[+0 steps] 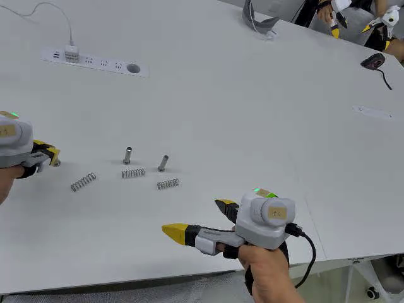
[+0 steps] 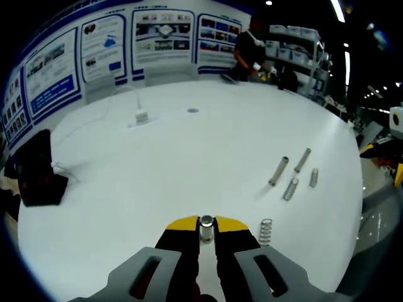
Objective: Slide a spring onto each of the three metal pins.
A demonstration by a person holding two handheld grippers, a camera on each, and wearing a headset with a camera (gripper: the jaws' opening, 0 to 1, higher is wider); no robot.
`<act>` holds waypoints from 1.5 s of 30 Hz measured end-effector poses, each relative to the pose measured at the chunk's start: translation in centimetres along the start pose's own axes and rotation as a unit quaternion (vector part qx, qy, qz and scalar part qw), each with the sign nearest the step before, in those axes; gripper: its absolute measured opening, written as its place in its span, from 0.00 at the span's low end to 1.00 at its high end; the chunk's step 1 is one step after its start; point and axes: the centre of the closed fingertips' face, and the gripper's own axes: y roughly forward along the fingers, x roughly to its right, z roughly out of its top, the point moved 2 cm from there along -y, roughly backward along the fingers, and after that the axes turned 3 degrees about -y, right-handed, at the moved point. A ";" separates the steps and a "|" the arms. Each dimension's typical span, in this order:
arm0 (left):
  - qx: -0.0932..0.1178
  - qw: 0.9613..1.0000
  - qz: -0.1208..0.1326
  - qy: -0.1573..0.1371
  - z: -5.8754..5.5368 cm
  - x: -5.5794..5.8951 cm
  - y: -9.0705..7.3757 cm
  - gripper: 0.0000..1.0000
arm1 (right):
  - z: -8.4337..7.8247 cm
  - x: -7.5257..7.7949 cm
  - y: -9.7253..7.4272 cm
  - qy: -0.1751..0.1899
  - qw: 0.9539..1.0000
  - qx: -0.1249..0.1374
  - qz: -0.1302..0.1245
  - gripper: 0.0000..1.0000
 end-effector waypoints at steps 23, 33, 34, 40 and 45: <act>0.007 1.000 -0.028 0.007 1.5 2.9 1.6 0.08 | -0.3 0.6 -0.4 0.006 1.000 0.001 -0.006 0.93; 0.008 0.999 -0.033 0.011 1.5 3.6 2.1 0.08 | -0.1 0.6 -0.4 0.005 1.000 0.000 -0.006 0.93; 0.007 0.999 -0.034 0.013 1.5 3.7 2.1 0.08 | -0.1 0.6 -0.4 0.004 1.000 0.000 -0.006 0.93; 0.006 0.999 -0.034 0.008 1.4 3.6 2.2 0.09 | -0.2 0.5 -0.2 0.004 1.000 -0.002 -0.004 0.93; 0.004 0.999 -0.035 0.006 1.3 3.7 2.2 0.10 | -0.2 0.4 -0.1 0.003 1.000 -0.003 -0.002 0.93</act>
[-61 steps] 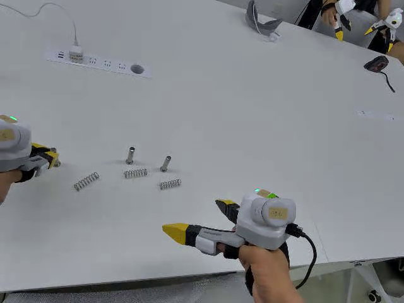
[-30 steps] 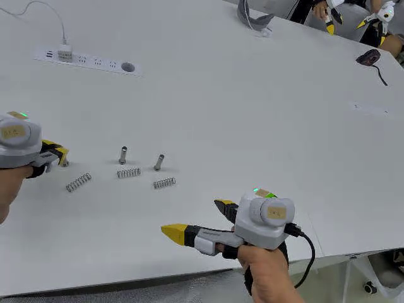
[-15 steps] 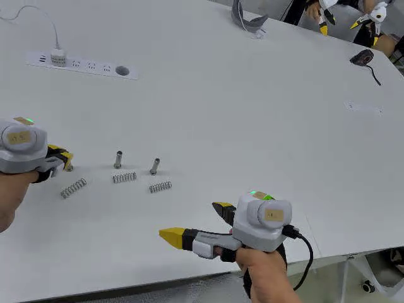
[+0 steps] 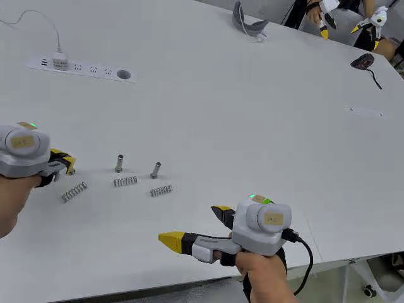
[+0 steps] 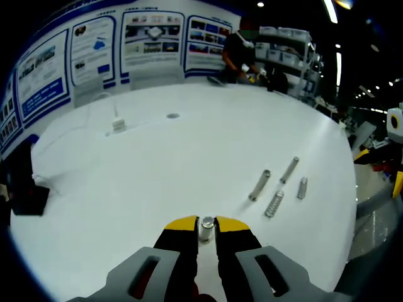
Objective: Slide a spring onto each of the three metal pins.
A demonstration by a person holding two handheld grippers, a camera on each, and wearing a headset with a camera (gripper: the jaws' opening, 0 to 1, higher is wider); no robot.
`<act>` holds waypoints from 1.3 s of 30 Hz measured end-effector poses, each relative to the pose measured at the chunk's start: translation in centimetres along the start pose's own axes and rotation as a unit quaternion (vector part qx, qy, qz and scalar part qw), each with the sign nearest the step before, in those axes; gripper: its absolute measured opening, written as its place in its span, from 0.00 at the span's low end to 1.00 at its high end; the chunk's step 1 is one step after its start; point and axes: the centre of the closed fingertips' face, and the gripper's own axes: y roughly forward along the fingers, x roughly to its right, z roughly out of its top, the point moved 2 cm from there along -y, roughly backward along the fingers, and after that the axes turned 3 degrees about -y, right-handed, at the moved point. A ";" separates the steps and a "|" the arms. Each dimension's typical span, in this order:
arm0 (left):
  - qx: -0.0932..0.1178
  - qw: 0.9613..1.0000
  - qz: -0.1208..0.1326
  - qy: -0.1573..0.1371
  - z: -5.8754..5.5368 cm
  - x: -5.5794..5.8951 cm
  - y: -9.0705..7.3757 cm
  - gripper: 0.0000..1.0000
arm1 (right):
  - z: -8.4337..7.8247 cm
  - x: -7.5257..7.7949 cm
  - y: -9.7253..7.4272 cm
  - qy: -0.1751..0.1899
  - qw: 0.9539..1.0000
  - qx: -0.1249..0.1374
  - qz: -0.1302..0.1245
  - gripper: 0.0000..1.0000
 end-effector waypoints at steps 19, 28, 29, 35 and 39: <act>-0.014 0.999 -0.014 -0.025 -1.7 -0.2 -1.8 0.21 | -0.5 -0.1 -0.1 0.005 1.000 -0.001 -0.001 0.93; -0.026 0.999 -0.018 -0.025 -3.1 -0.4 -3.0 0.27 | -0.6 -0.4 0.1 0.004 1.000 -0.001 0.003 0.93; -0.027 0.999 -0.018 -0.026 -3.4 -0.4 -3.1 0.28 | -0.6 -0.5 0.1 0.003 1.000 -0.002 0.003 0.93; -0.031 0.999 -0.023 -0.028 -4.3 -0.4 -3.8 0.32 | -0.5 -0.6 0.2 0.001 1.000 0.000 0.005 0.93; -0.038 0.999 -0.025 -0.018 -5.0 -0.4 -4.4 0.35 | -0.4 -0.6 0.1 0.002 1.000 0.001 0.003 0.93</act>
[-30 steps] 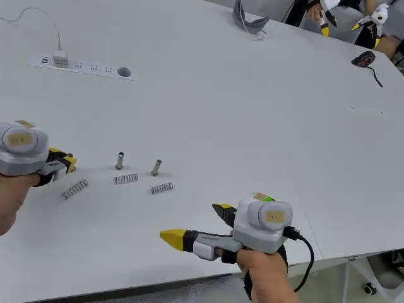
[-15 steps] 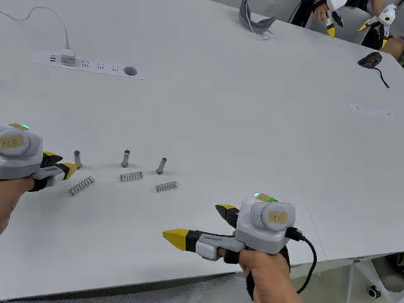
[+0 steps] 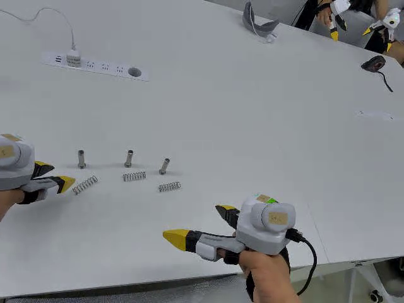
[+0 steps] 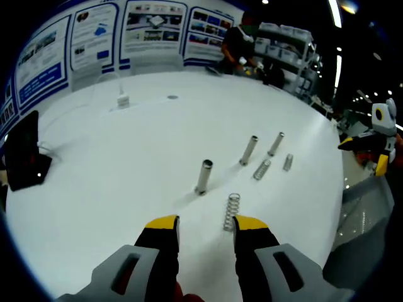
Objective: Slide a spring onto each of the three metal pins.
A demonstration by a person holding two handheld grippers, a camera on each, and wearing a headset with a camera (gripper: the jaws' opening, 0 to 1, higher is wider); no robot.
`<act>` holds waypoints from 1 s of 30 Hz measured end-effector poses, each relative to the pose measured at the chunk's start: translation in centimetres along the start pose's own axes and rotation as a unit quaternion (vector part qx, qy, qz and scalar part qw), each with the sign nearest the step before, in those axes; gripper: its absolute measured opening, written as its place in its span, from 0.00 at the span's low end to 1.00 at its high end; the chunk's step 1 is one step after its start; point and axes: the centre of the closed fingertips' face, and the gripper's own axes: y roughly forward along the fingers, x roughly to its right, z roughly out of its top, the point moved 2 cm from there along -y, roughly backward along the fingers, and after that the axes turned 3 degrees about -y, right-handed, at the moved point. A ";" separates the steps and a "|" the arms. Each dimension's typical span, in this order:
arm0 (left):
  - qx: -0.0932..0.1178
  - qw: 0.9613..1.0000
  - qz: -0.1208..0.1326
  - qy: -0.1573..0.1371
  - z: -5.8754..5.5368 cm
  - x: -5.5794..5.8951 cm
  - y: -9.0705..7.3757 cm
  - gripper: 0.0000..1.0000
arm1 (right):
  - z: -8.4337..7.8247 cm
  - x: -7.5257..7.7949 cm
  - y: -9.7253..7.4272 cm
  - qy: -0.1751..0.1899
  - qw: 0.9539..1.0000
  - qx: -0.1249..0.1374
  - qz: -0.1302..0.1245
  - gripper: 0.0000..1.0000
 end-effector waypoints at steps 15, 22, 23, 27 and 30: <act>-0.022 0.998 -0.049 0.045 -1.0 2.3 -0.1 0.61 | -0.3 -0.2 0.2 0.000 1.000 -0.004 0.002 0.93; -0.022 0.998 -0.051 0.031 -1.3 2.5 0.6 0.60 | -0.3 -0.2 0.2 0.001 1.000 -0.004 0.002 0.93; -0.023 0.998 -0.050 0.032 -1.4 2.6 0.7 0.60 | -0.4 -0.2 0.2 0.001 1.000 -0.005 0.002 0.93; -0.028 0.998 -0.053 0.035 -1.6 3.0 1.2 0.59 | -0.4 -0.1 0.2 0.002 1.000 -0.006 0.002 0.93; -0.031 0.997 -0.056 0.040 -1.7 3.4 1.4 0.59 | -0.4 0.0 0.1 0.002 1.000 -0.005 0.000 0.93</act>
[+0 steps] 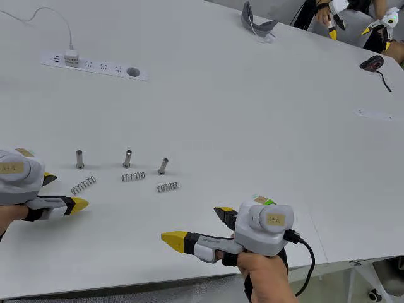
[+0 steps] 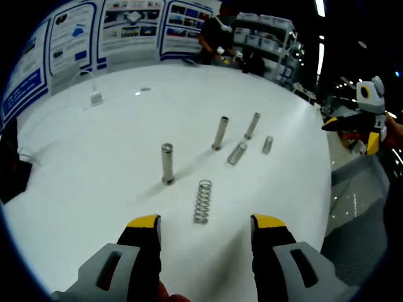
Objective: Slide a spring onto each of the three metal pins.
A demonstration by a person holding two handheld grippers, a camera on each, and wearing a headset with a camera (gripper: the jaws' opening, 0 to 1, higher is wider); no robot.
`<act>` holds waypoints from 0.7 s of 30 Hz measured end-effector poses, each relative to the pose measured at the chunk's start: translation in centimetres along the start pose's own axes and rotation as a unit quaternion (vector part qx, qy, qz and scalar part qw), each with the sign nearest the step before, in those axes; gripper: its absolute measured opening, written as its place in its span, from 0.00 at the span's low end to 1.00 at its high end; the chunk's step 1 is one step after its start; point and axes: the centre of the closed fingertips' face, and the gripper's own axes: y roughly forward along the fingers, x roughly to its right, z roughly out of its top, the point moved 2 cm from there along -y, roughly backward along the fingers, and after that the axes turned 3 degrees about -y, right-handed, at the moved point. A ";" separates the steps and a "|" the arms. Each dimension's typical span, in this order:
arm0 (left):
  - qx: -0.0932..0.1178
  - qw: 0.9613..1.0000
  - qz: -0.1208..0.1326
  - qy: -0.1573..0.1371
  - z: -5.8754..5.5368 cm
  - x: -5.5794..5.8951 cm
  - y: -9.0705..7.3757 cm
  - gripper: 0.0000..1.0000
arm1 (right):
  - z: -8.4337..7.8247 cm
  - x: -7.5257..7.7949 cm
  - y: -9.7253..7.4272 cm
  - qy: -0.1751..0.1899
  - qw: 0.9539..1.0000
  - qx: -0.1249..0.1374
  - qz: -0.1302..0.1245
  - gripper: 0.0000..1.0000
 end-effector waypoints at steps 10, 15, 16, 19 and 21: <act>0.001 1.000 -0.006 0.004 0.1 0.3 0.7 0.54 | -0.1 0.4 -0.3 0.002 1.000 -0.001 -0.004 0.93; 0.002 1.000 -0.009 0.008 0.2 0.5 1.1 0.48 | 0.0 0.4 -0.3 0.000 1.000 -0.001 -0.004 0.93; 0.003 1.000 -0.010 0.010 0.2 0.6 1.2 0.46 | 0.0 0.4 -0.3 0.000 1.000 -0.001 -0.004 0.93; 0.007 1.000 -0.012 0.011 0.4 0.7 1.4 0.41 | 0.1 0.4 -0.2 0.000 1.000 -0.003 -0.004 0.93; 0.007 1.000 -0.011 0.016 0.6 0.7 1.6 0.39 | 0.2 0.4 -0.2 0.000 1.000 -0.003 -0.003 0.93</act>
